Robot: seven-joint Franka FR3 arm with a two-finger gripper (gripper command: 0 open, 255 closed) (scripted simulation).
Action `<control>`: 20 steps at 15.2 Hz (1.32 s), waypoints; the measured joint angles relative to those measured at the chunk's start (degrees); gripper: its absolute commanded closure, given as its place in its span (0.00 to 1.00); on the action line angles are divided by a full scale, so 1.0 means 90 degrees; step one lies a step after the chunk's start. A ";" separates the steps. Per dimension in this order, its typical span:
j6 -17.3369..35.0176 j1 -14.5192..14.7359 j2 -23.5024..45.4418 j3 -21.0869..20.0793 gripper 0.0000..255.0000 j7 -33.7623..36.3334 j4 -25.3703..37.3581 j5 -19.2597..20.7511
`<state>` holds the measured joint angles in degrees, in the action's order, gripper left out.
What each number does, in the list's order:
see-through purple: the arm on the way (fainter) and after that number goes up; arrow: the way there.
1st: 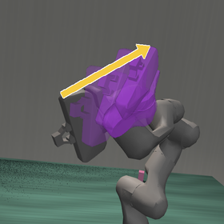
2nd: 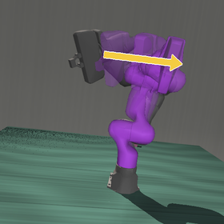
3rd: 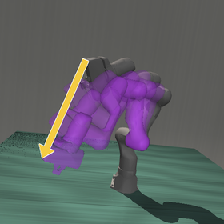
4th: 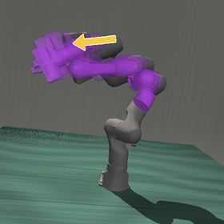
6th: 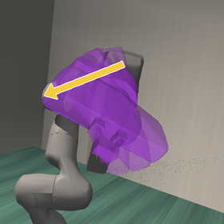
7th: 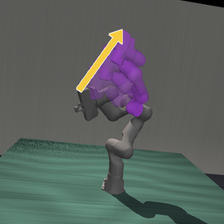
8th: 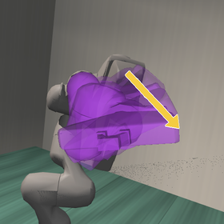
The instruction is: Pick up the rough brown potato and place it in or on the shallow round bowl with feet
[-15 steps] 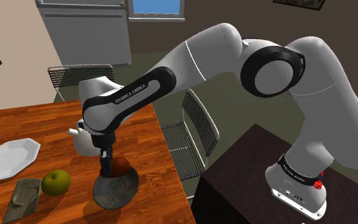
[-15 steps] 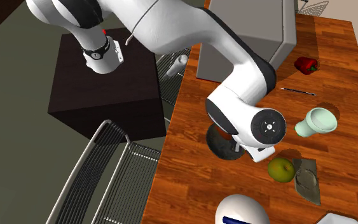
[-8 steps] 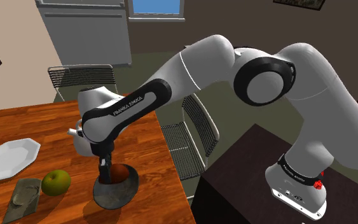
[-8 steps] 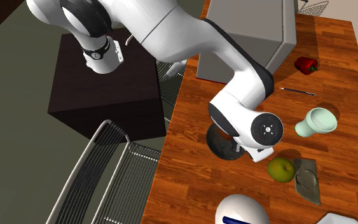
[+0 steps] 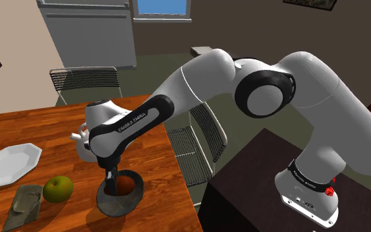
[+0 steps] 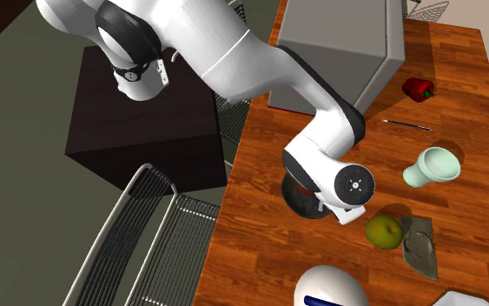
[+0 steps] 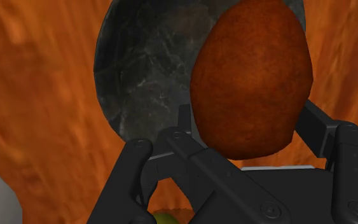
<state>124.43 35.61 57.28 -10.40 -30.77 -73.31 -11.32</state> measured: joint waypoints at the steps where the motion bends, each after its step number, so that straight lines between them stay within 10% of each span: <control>1: 0.0003 -0.0002 0.0032 0.0002 1.00 -0.0008 0.0027 0.0002; 6: 0.0015 -0.0004 0.0057 0.0004 1.00 -0.0016 0.0042 0.0003; 7: 0.0015 -0.0004 0.0057 0.0004 0.00 -0.0016 0.0042 0.0003; 20: -0.0457 -0.0140 -0.0395 0.0012 0.00 -0.0012 0.0046 0.0008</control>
<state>120.32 34.35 53.73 -10.30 -30.88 -72.90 -11.25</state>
